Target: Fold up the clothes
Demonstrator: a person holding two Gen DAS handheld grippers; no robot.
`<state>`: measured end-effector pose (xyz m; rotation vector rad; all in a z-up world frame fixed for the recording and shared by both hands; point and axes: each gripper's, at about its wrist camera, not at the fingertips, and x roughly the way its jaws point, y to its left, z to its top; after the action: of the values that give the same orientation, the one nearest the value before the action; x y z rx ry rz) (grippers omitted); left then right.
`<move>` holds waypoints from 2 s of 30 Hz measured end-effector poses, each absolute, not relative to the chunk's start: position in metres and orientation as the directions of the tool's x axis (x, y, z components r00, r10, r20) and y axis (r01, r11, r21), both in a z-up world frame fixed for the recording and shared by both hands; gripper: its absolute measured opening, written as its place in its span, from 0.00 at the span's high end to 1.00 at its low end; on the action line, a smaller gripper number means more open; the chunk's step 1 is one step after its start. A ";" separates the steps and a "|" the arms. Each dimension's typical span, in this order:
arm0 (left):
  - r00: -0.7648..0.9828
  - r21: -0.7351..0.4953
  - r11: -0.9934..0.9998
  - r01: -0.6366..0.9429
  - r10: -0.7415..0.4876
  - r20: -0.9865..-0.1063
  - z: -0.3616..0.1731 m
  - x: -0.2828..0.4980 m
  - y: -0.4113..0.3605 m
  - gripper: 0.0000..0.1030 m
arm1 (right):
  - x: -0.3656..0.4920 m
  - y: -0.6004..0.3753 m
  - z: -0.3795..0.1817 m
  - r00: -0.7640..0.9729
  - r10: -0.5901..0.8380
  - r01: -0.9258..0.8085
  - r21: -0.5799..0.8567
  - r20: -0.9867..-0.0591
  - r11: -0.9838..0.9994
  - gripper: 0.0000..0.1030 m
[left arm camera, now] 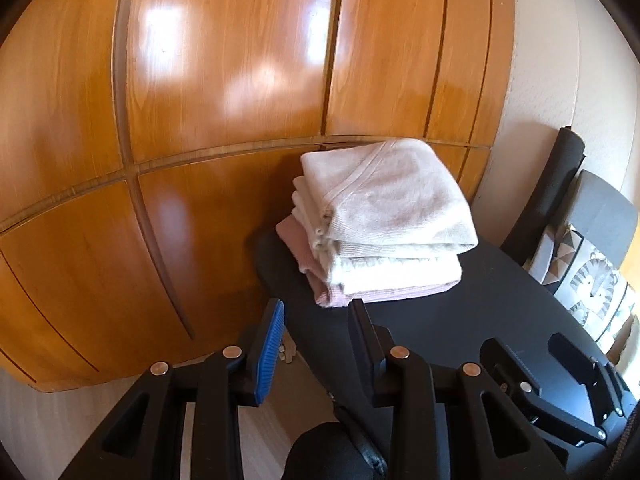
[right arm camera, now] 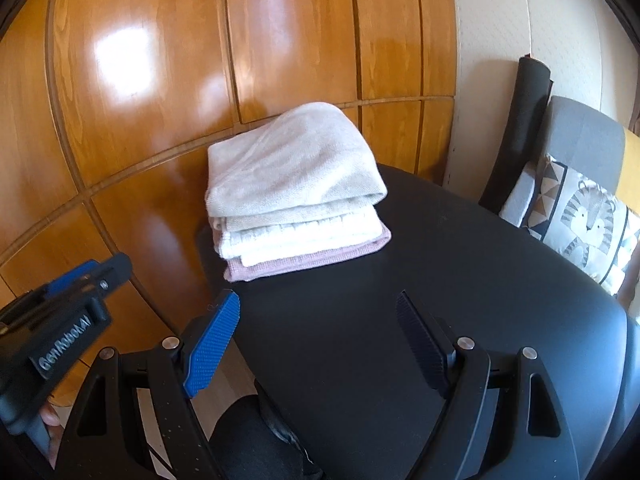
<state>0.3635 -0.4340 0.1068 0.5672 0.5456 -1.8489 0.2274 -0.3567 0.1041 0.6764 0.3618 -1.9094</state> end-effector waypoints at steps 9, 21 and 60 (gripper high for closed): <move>-0.293 -0.068 -0.317 0.946 -0.749 -0.594 0.111 0.366 -0.428 0.68 | 0.232 -0.353 0.112 -0.326 -0.741 0.909 0.021 -0.587 -0.417 0.19; -0.285 -0.065 -0.309 0.949 -0.746 -0.602 0.113 0.365 -0.427 0.68 | 0.233 -0.355 0.112 -0.316 -0.743 0.913 0.023 -0.590 -0.407 0.19; -0.249 -0.033 -0.296 0.955 -0.731 -0.636 0.106 0.361 -0.428 0.67 | 0.235 -0.350 0.118 -0.335 -0.752 0.913 0.003 -0.568 -0.408 0.19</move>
<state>0.3608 -0.4278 0.1057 0.6211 0.5029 -1.7984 0.2351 -0.3504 0.1185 0.5998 0.3849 -1.9208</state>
